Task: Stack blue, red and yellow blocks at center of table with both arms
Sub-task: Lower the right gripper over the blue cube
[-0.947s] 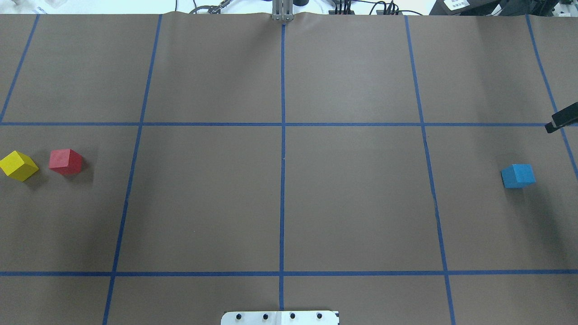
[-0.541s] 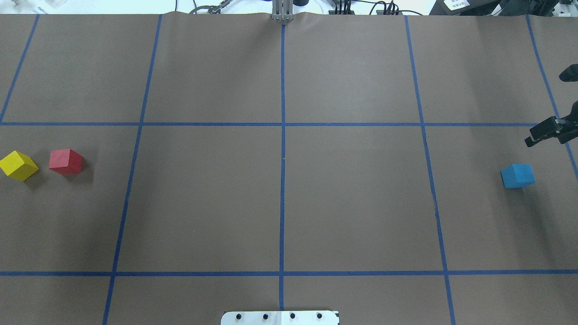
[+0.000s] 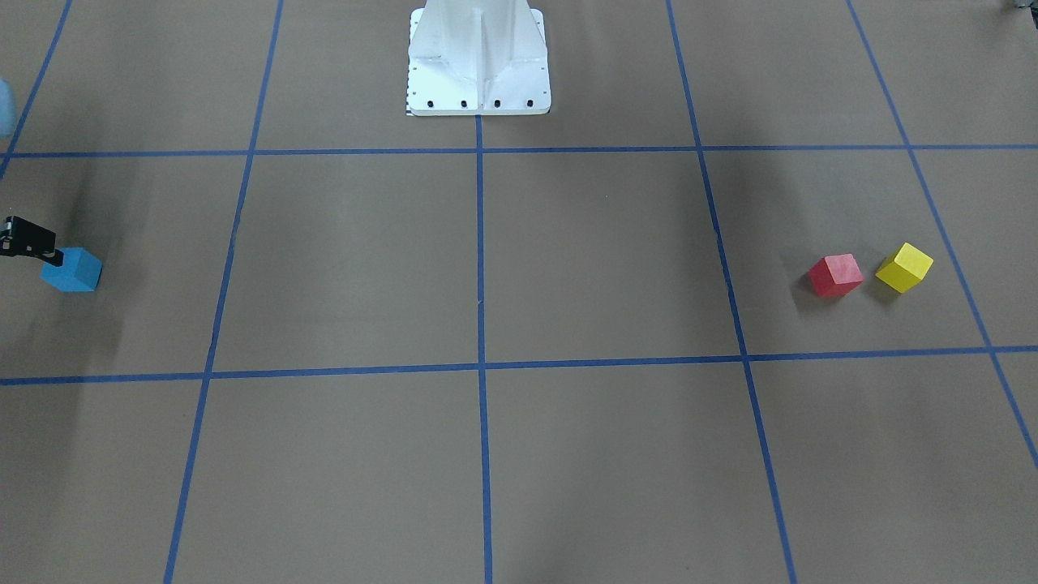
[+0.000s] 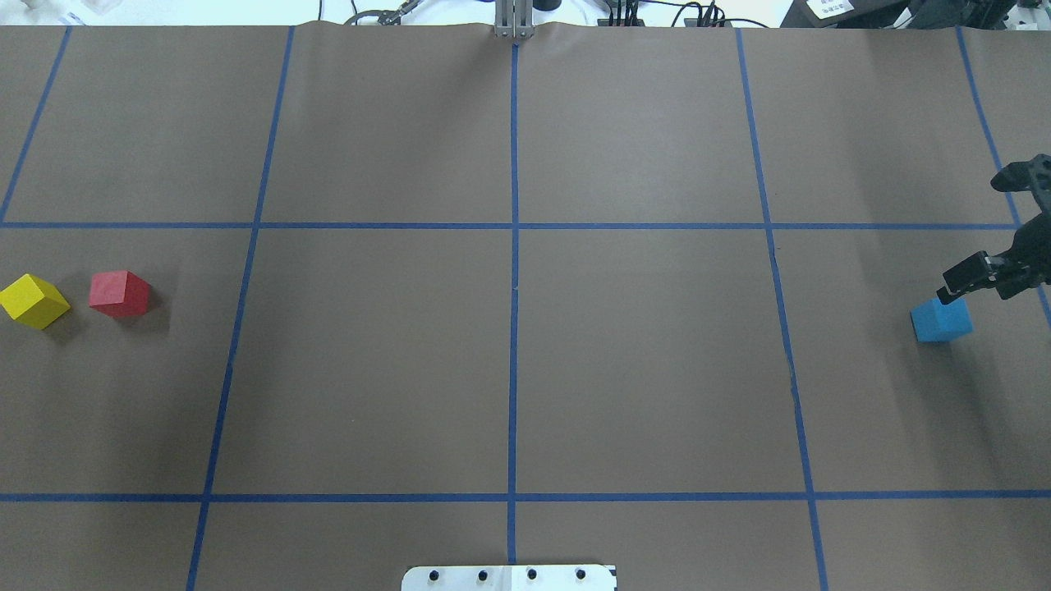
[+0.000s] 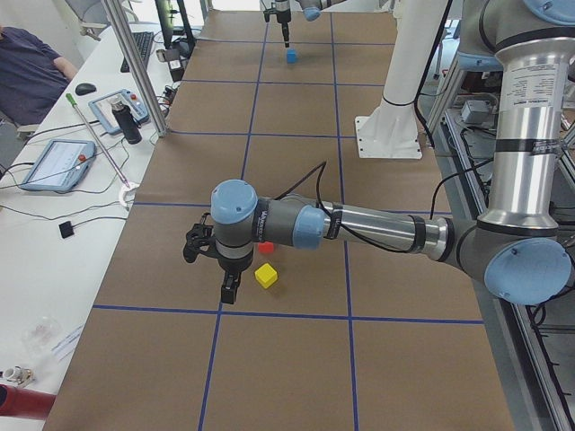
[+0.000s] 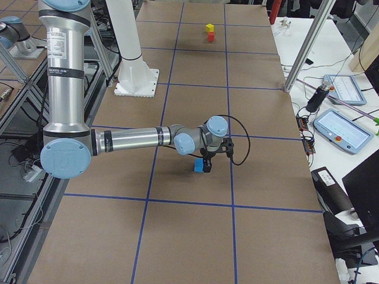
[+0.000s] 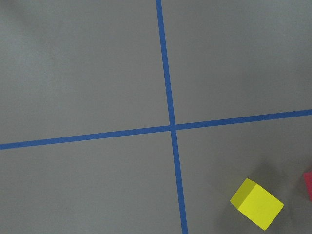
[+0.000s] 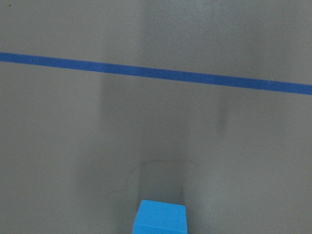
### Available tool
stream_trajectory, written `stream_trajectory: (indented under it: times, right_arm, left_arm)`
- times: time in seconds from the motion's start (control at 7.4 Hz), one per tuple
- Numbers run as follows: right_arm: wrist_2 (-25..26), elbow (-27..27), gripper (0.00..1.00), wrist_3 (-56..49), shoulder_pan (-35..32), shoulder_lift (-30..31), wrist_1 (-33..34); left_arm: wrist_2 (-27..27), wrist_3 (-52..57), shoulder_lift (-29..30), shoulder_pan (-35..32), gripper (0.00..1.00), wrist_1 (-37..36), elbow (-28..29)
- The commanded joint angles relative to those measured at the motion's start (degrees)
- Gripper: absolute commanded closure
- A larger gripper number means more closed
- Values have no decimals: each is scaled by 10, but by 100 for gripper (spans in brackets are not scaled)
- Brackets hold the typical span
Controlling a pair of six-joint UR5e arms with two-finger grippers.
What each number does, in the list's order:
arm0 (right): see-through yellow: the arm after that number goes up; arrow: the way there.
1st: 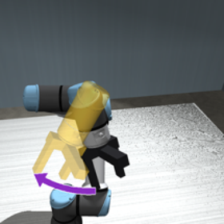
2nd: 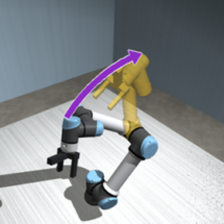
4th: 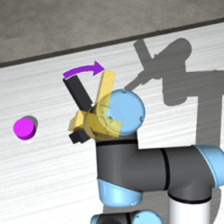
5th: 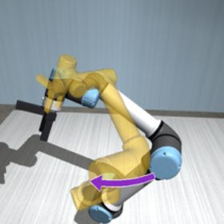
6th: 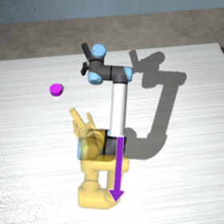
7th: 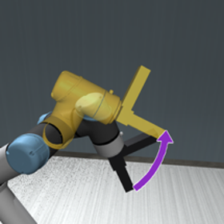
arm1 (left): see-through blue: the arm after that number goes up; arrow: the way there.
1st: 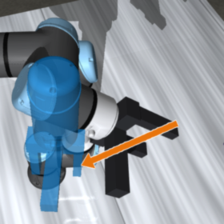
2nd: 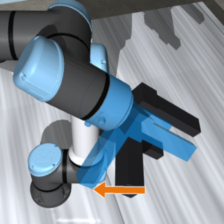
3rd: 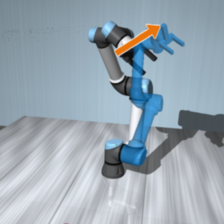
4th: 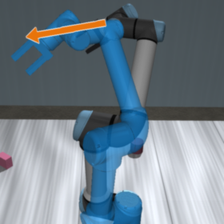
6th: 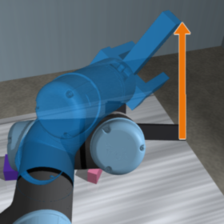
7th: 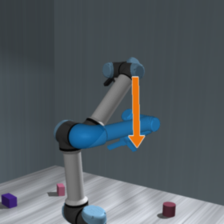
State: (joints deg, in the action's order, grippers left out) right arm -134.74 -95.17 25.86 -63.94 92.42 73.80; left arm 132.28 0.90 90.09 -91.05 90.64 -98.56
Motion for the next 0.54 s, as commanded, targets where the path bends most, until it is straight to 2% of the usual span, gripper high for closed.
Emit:
stream_trajectory:
  times: [0.0, 0.41]
  right_arm:
    - [18, 16, 0, 14, 24, 1, -23]
    - [17, 25, 0, 16, 31, -3, -23]
  left_arm:
    - [0, 0, 0, 0, 0, 0, -1]
    - [0, 0, -1, 0, 0, 0, -8]
